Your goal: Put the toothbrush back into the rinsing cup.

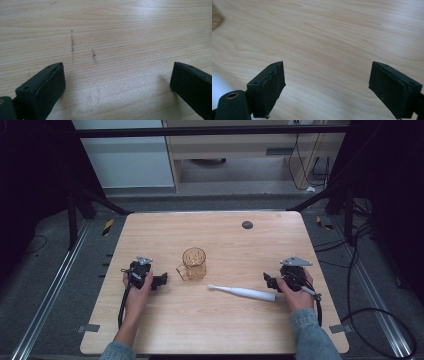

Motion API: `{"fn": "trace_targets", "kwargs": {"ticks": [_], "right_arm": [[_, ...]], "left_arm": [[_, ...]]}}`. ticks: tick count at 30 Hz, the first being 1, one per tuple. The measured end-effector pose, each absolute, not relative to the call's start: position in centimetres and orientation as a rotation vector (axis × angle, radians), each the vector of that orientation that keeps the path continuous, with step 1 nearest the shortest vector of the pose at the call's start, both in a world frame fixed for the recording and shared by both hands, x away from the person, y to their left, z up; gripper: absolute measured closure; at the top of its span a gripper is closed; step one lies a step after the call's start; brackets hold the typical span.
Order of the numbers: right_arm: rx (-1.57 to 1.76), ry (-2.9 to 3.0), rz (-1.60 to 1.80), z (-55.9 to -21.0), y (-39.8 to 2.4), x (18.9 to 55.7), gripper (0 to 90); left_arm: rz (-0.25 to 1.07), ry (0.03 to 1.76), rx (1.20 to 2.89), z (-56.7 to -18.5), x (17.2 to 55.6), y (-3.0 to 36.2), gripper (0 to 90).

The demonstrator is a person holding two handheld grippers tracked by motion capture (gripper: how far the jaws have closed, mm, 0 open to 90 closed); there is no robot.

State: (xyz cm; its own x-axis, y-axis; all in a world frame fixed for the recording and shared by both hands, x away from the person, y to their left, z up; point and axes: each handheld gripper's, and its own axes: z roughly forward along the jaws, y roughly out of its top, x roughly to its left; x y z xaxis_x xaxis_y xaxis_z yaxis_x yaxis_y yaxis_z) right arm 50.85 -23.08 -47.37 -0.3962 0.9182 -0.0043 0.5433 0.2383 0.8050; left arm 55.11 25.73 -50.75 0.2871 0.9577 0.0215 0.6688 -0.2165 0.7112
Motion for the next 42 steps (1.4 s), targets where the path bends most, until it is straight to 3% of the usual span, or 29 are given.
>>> {"fn": "trace_targets", "kwargs": {"ticks": [5, 11, 23, 35, 42], "right_arm": [[1.261, 2.089, 1.073, -46.4, -22.4, 50.0, 11.5], [1.174, 2.199, 1.076, -46.3, -21.0, 49.7, 16.5], [1.032, 2.333, 1.018, -47.1, -18.8, 49.2, 17.0], [0.920, 2.488, 0.950, -46.3, -15.7, 49.4, 15.4], [0.854, 2.605, 0.850, -45.0, -15.3, 50.6, 19.8]], "left_arm": [[0.631, 1.451, 1.969, -50.8, 55.1, 25.7, 0.0], [0.631, 1.452, 1.967, -50.8, 55.1, 25.7, 0.0], [0.633, 1.456, 1.968, -50.7, 55.2, 25.7, 0.0], [0.632, 1.457, 1.966, -50.7, 55.2, 25.7, 0.0], [0.633, 1.460, 1.963, -50.7, 55.5, 25.6, 0.0]]}}
